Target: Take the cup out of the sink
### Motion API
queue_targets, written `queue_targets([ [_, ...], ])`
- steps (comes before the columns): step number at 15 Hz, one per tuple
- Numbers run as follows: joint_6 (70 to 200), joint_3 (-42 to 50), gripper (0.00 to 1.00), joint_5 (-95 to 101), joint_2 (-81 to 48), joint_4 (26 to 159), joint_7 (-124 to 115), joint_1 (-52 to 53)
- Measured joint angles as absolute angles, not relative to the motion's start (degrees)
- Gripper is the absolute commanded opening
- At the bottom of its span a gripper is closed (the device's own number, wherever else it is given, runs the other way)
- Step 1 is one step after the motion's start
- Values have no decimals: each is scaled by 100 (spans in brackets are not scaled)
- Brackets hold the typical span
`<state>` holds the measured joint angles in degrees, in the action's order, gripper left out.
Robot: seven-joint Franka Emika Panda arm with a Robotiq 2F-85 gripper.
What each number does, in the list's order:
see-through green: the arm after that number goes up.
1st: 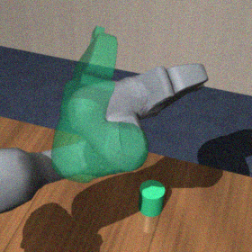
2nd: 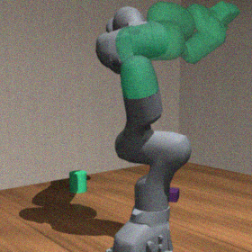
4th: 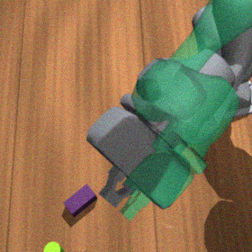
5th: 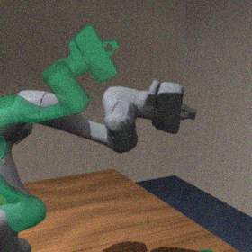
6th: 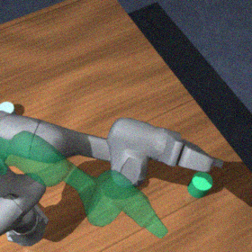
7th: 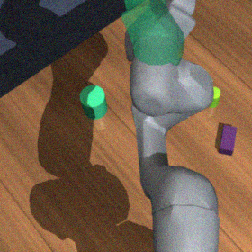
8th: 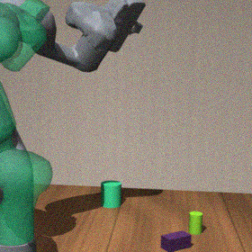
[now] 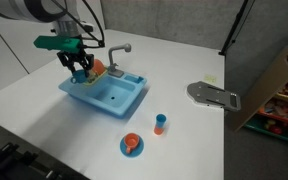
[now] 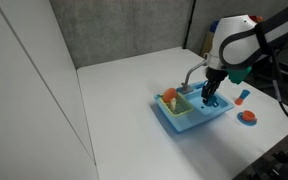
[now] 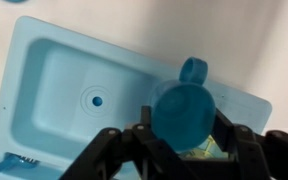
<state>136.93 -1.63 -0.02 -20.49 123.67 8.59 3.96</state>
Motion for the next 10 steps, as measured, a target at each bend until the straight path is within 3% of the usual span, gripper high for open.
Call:
queue_targets([
  [4, 13693, -373, 34, 31, -1860, 12563, 1525, 390],
  [5, 13676, -399, 59, 30, -1819, 12603, 1636, 370],
  [9, 13672, -411, 59, 30, -1837, 12614, 1649, 359],
  [10, 13672, -416, 34, 30, -1838, 12614, 1648, 359],
])
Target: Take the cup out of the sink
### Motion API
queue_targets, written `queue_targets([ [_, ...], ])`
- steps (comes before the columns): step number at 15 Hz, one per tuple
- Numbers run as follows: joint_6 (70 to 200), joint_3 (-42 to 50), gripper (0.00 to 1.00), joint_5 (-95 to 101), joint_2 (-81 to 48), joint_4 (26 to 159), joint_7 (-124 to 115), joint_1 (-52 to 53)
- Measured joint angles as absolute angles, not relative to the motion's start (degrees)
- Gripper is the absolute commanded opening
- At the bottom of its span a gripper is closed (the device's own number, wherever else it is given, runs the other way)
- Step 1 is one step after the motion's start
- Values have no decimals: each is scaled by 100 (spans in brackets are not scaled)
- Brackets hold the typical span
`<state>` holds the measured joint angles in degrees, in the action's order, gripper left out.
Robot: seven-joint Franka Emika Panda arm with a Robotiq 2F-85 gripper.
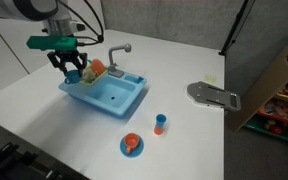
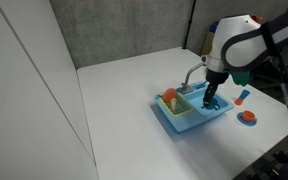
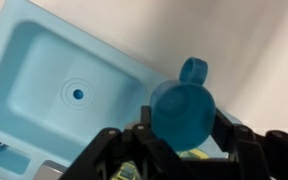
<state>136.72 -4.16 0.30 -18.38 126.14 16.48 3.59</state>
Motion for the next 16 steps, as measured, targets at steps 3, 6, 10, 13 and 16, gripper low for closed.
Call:
queue_targets([
  [3, 13677, -436, 34, 31, -1856, 12614, 1648, 361],
  [6, 13765, -534, 34, 32, -1914, 12614, 1649, 390],
  [10, 13992, -712, 34, 49, -2001, 12613, 1657, 489],
  [13, 14294, -816, 34, 150, -2069, 12623, 1657, 584],
  [16, 14540, -887, 34, 191, -2161, 12650, 1659, 624],
])
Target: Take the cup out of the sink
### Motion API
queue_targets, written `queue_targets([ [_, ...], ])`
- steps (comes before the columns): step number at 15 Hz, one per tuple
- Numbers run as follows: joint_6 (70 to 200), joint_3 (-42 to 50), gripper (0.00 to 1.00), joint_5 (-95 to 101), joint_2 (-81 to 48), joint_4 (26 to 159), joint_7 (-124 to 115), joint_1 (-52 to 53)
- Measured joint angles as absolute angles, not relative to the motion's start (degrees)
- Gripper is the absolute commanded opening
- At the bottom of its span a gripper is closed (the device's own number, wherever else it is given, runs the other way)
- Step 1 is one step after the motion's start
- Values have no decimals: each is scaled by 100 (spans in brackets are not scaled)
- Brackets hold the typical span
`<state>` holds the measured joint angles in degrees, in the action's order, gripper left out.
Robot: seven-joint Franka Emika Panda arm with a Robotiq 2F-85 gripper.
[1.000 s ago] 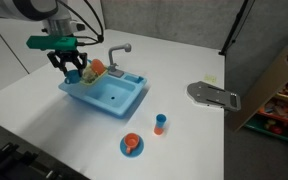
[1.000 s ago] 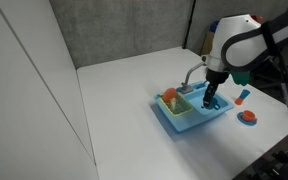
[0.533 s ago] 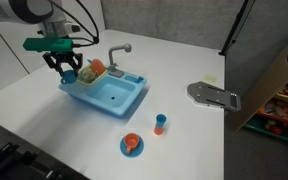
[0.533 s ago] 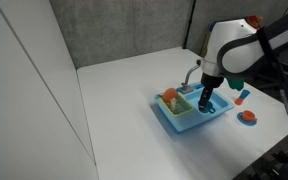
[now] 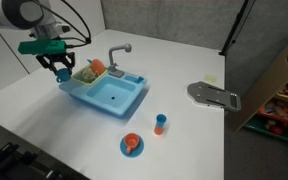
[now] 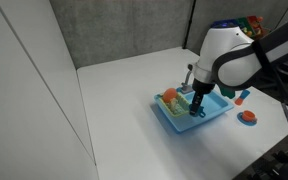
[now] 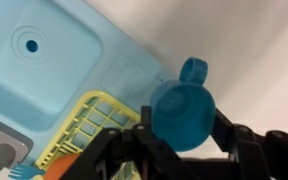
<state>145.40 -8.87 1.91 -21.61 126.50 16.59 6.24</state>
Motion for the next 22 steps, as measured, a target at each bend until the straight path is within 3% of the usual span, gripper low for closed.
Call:
queue_targets([
  [22, 15172, -879, 34, 450, -2673, 12742, 1671, 624],
])
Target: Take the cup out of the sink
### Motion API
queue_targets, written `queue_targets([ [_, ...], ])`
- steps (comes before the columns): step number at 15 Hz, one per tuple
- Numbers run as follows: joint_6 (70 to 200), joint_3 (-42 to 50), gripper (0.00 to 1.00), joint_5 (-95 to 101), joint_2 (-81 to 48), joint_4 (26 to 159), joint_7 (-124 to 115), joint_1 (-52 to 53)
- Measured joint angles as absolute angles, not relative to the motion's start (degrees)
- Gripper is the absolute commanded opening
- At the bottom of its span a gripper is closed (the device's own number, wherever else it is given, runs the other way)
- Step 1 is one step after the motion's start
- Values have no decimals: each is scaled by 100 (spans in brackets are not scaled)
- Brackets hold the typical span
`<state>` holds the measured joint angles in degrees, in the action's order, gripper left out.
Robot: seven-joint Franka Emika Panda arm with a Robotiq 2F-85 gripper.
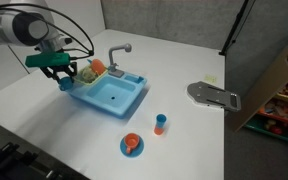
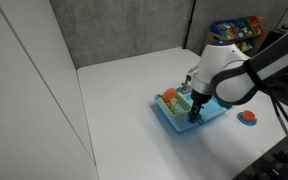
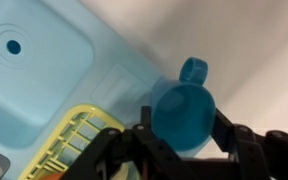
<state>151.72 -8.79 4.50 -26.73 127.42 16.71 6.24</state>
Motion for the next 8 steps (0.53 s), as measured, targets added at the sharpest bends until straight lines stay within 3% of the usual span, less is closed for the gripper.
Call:
queue_targets([
  [2, 15199, -850, 34, 521, -2711, 12727, 1670, 624],
  [3, 15213, -840, 46, 537, -2730, 12720, 1670, 624],
  [4, 15226, -833, 84, 552, -2747, 12714, 1670, 624],
  [8, 15264, -825, 100, 568, -2776, 12700, 1670, 624],
])
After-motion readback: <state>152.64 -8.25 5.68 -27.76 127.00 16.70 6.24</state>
